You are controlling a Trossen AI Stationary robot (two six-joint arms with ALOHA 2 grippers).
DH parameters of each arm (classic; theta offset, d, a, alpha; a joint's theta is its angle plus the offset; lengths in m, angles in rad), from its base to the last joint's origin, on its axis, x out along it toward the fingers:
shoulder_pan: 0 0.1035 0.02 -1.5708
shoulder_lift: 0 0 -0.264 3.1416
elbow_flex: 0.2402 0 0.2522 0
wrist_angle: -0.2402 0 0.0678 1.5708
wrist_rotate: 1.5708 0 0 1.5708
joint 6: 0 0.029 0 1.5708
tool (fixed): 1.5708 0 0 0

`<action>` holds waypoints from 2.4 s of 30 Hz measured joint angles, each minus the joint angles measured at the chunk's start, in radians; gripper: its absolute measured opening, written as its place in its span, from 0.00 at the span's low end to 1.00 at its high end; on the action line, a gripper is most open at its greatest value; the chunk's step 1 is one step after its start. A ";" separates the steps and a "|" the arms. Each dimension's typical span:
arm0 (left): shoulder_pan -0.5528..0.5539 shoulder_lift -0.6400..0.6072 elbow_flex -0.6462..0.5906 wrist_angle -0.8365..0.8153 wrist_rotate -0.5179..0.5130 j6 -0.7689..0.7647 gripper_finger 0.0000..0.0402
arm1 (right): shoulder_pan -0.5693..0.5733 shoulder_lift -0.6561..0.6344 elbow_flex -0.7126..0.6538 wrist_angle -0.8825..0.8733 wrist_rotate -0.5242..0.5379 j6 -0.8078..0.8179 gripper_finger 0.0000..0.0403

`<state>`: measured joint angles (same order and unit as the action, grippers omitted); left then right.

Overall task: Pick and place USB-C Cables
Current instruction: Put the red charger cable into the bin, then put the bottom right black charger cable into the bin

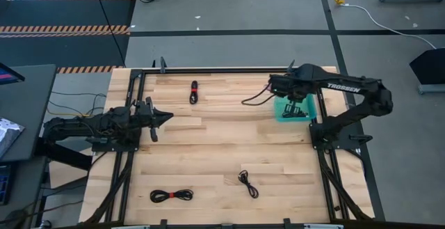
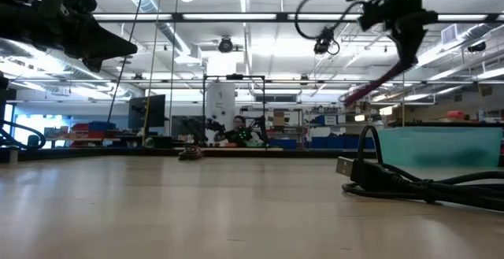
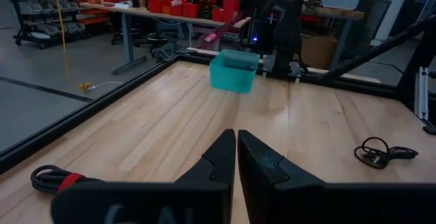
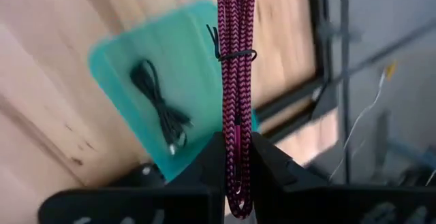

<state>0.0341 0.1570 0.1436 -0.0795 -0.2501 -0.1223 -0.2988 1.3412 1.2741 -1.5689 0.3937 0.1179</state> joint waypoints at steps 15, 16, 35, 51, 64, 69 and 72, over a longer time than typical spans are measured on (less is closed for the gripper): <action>0.000 0.000 0.000 0.000 0.000 -0.004 0.06 | -0.101 -0.018 -0.391 0.029 -0.092 -0.120 0.10; 0.000 0.000 0.000 0.000 0.000 -0.005 0.06 | -0.101 -0.018 -0.408 0.044 -0.092 -0.135 0.11; 0.000 0.000 0.000 0.000 0.000 -0.001 0.06 | -0.101 -0.021 -0.429 0.248 -0.070 -0.179 0.22; 0.000 0.000 0.000 0.000 0.000 -0.004 0.06 | -0.099 -0.020 -0.384 0.170 -0.092 -0.033 0.58; 0.002 0.000 0.000 0.015 -0.027 -0.028 0.06 | 0.029 -0.020 -0.101 0.504 -0.356 -0.002 0.60; 0.002 0.000 0.000 0.012 -0.050 -0.050 0.06 | 0.106 -0.014 -0.096 0.690 -0.516 0.041 0.60; 0.002 0.000 0.000 -0.015 -0.052 -0.049 0.06 | 0.195 0.009 -0.098 0.652 -0.470 0.014 0.59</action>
<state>0.0360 0.1570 0.1440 -0.0948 -0.3023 -0.1715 -0.1041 1.3500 1.1763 -0.9168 -0.0760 0.1314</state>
